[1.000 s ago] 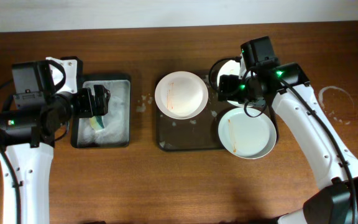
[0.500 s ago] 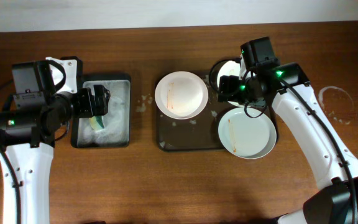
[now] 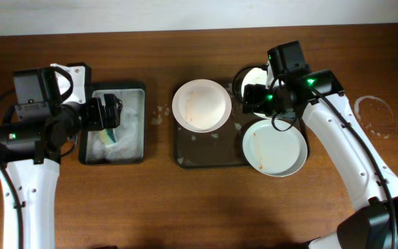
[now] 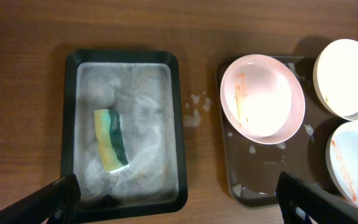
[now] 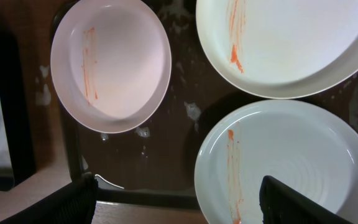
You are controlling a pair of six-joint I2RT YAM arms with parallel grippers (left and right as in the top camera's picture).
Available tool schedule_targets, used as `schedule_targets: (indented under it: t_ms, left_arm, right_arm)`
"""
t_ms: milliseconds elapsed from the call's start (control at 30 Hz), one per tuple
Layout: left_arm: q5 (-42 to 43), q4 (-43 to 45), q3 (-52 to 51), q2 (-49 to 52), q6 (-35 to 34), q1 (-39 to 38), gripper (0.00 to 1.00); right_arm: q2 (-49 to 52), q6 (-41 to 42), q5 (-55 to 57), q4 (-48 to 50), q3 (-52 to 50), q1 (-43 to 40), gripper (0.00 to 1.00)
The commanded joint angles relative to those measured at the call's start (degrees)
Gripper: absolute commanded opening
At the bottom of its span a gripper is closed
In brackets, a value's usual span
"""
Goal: Clean dirty plates on tray and stack at the side
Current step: 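Move the right gripper over the pink plate on the tray, then grasp the pink plate's rim with the right gripper and tilt it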
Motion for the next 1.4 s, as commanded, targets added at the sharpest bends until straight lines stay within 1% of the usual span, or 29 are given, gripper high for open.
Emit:
schedule_targets:
  t_ms: [0,100,300,467,600,733,900,1000,1067,1133,1167,1200,1233,1367]
  left_arm:
    - [-0.66,-0.07,1.33,0.5,-1.2,0.2,0.98]
    - [-2.05,-0.09,1.33,0.5,-3.82,0.2,0.98]
    - [-2.12,-0.09,1.33,0.5,-4.22,0.2,0.96]
    - [-2.16,-0.09,1.33,0.17,-4.2,0.2,0.96]
    - [-2.23,0.0,1.33,-0.04,-4.2,0.2,0.96]
    - [-4.68,-0.17,1.33,-0.02,-4.2,0.2,0.96]
    - [-4.72,-0.11,1.33,-0.02,-4.2,0.2,0.96]
    - [-4.72,-0.09,1.33,0.02,-4.2,0.2,0.96]
    - [-4.72,-0.11,1.33,0.02,-4.2,0.2,0.96]
    - [-4.72,-0.11,1.33,0.02,-4.2,0.2,0.96]
    - [-4.72,-0.15,1.33,0.02,-4.2,0.2,0.96]
    - [-4.72,-0.28,1.33,0.02,-4.2,0.2,0.96]
    - [-4.7,-0.33,1.33,0.02,-4.2,0.2,0.96]
    - [-4.7,-0.33,1.33,0.02,-4.2,0.2,0.96]
  right_arm:
    - [-1.01,0.48,0.94,-0.22,1.07,0.42,0.84]
    - [-1.01,0.46,1.14,-0.2,1.07,0.39,0.84]
    - [-0.31,0.48,1.14,0.81,1.07,0.39,0.84]
    - [2.19,0.83,0.2,5.05,1.07,0.42,0.84]
    - [4.96,4.07,-0.9,10.03,1.07,0.42,0.84]
    - [9.07,5.27,-1.05,14.27,1.07,0.42,0.82]
    - [14.12,5.51,-2.01,17.05,1.07,0.55,0.75]
    - [17.0,7.52,-2.14,18.97,1.07,0.85,0.69]
    - [18.91,9.07,-2.12,20.76,1.07,0.83,0.67]
    - [20.74,9.6,-1.95,22.64,1.07,0.87,0.63]
    - [21.49,10.05,-1.92,23.28,1.07,0.98,0.59]
    - [22.71,11.13,-2.12,24.41,1.07,1.16,0.52]
    - [23.23,11.26,-2.45,25.11,1.07,1.38,0.49]
    - [24.52,12.31,-1.44,26.95,1.07,2.71,0.45]
